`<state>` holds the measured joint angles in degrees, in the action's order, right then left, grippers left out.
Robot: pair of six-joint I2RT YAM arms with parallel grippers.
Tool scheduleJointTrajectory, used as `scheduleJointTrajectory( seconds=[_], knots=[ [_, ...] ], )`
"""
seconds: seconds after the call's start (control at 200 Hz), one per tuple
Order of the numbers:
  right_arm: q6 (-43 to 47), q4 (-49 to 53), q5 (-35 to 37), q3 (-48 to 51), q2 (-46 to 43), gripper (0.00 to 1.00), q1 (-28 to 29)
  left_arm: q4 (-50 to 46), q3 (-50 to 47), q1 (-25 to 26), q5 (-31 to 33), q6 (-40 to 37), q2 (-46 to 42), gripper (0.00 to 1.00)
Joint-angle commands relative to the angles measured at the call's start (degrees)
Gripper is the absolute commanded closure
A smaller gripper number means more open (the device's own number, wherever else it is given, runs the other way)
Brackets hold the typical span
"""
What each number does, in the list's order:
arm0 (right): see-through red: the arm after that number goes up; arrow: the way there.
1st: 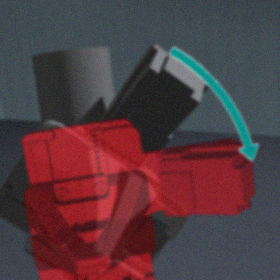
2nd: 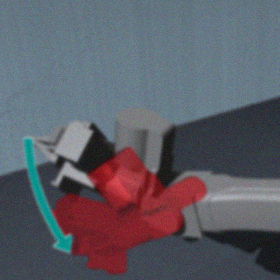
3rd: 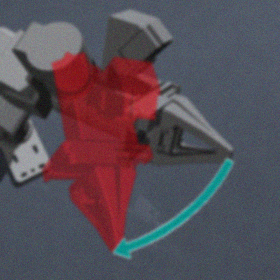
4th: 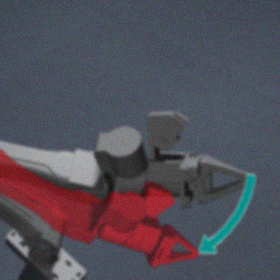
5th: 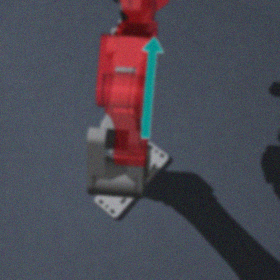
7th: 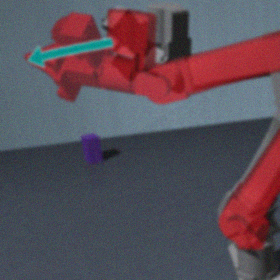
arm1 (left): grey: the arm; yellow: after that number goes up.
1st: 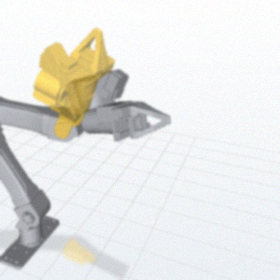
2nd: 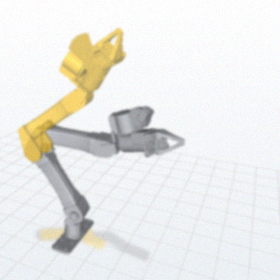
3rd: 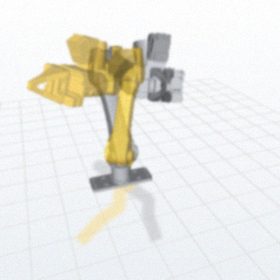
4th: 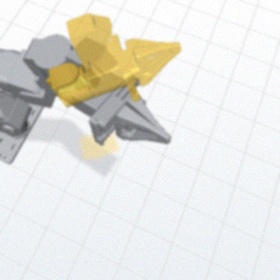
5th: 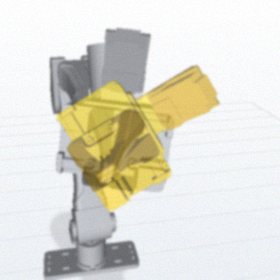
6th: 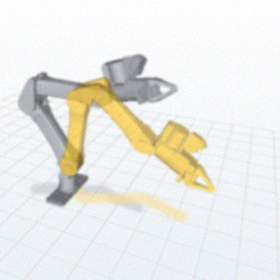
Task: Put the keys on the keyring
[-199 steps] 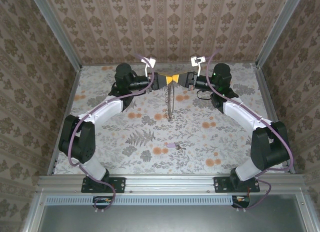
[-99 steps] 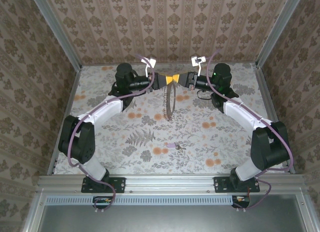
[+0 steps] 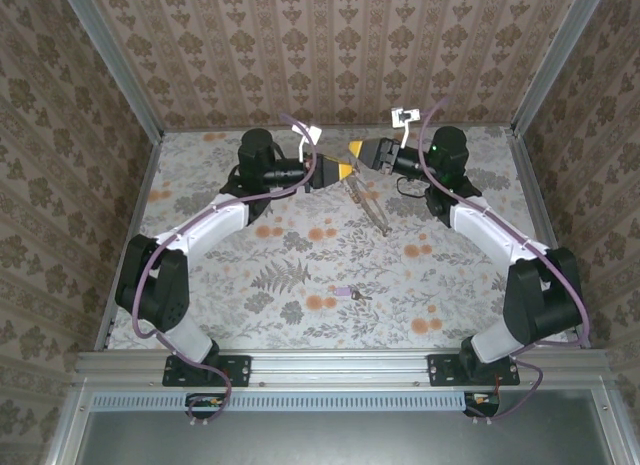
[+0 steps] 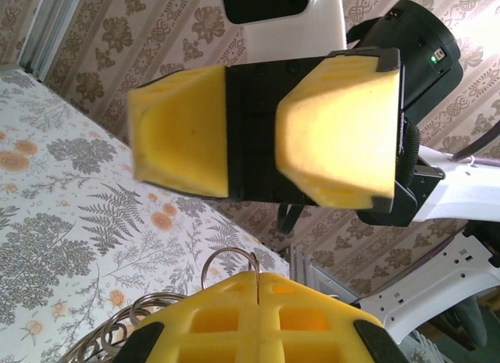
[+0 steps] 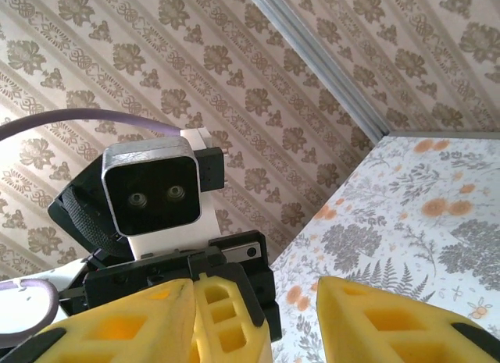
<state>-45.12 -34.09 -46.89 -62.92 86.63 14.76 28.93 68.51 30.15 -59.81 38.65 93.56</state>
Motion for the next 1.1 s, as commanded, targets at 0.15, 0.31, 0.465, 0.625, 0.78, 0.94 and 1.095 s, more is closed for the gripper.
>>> scheduleJointTrajectory(
  seconds=[0.15,0.31,0.465,0.625,0.78,0.94,1.095],
  knots=[
    [0.33,0.36,2.85,4.66,-6.19,0.56,-1.26,1.31,-0.31,-1.4,0.21,-3.15,-2.77,1.0],
    [-0.47,-0.84,1.48,6.68,-6.56,0.64,-1.19,1.31,0.02,-1.98,0.09,-3.32,-2.7,1.0],
    [-1.53,-2.96,-0.34,7.36,-5.28,0.63,-0.67,1.3,0.31,-2.03,-0.3,-3.32,-2.55,1.0],
    [-2.57,-5.21,-1.81,7.1,-3.47,0.63,0.23,0.96,0.47,-2.03,-0.31,-3.41,-2.44,1.0],
    [-2.95,-5.82,-3.66,6.11,-2.19,0.63,1.12,0.96,0.6,-2.03,-0.31,-3.41,-2.49,1.0],
    [-3.01,-5.92,-4.67,6.25,-1.86,0.65,1.42,0.96,0.58,-2.03,-0.35,-3.32,-2.44,1.0],
    [-3.0,-6.26,-5.48,6.96,-2.32,0.7,1.54,0.94,0.48,-1.98,-0.22,-3.34,-2.42,1.0]
  ],
)
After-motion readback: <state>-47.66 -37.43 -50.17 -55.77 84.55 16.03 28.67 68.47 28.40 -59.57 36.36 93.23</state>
